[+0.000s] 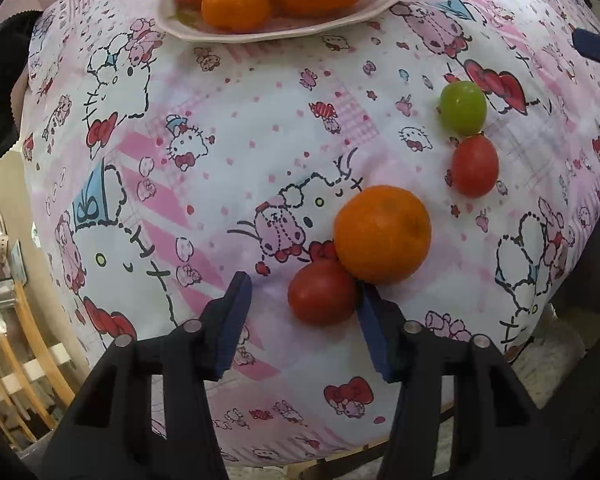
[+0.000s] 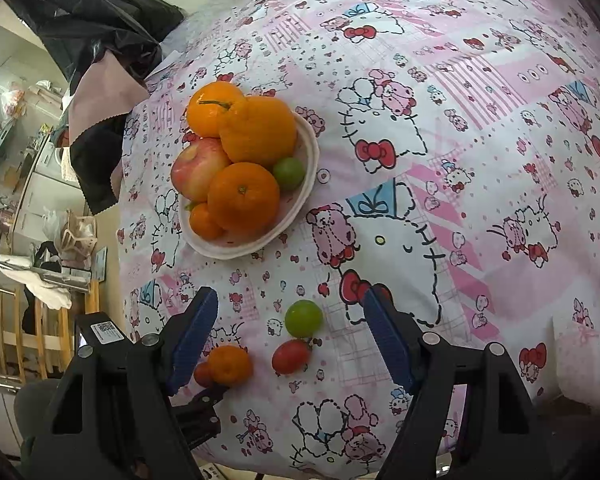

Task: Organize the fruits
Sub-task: 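Grasp a red cherry tomato with the left gripper and lift it, then hold the tomato with the left gripper while the right grasps another red tomato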

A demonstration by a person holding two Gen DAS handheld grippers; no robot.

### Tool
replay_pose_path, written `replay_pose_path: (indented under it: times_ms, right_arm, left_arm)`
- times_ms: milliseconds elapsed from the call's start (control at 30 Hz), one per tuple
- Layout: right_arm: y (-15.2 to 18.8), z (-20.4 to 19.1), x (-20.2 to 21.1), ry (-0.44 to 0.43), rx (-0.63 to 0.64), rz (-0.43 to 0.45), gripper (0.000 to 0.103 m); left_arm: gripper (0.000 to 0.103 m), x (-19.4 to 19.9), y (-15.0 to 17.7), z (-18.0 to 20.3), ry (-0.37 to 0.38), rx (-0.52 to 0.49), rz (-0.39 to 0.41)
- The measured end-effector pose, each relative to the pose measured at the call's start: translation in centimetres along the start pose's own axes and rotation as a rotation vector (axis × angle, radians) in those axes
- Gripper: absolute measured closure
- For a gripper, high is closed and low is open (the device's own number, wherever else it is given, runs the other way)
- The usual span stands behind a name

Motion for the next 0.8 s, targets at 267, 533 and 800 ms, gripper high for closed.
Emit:
replay_pose_path:
  times_ms: [267, 533, 800]
  right_arm:
    - [0.2, 0.4, -0.6, 0.013, -0.004, -0.019, 0.025]
    - [0.5, 0.7, -0.8, 0.027, -0.001, -0.028, 0.025]
    - [1.8, 1.4, -1.3, 0.023, -0.038, -0.081, 0.025]
  left_arm:
    - [0.075, 2.3, -0.3, -1.7, 0.032, 0.028, 0.048]
    - [0.075, 8.5, -1.5, -2.7, 0.095, 0.142, 0.266]
    - [0.075, 12.7, -3.5, -6.4, 0.057, 0.292, 0.453]
Point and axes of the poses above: each gripper's, at about its wrist camera, not at the fingertips, and x roughly against the way its jaws point, z to its right, y to its underside, the point moved 10 cm from there along -x, roughly the way its jaws point, and after that the axes turned 4 degrees about y, right-handed, at the moved point
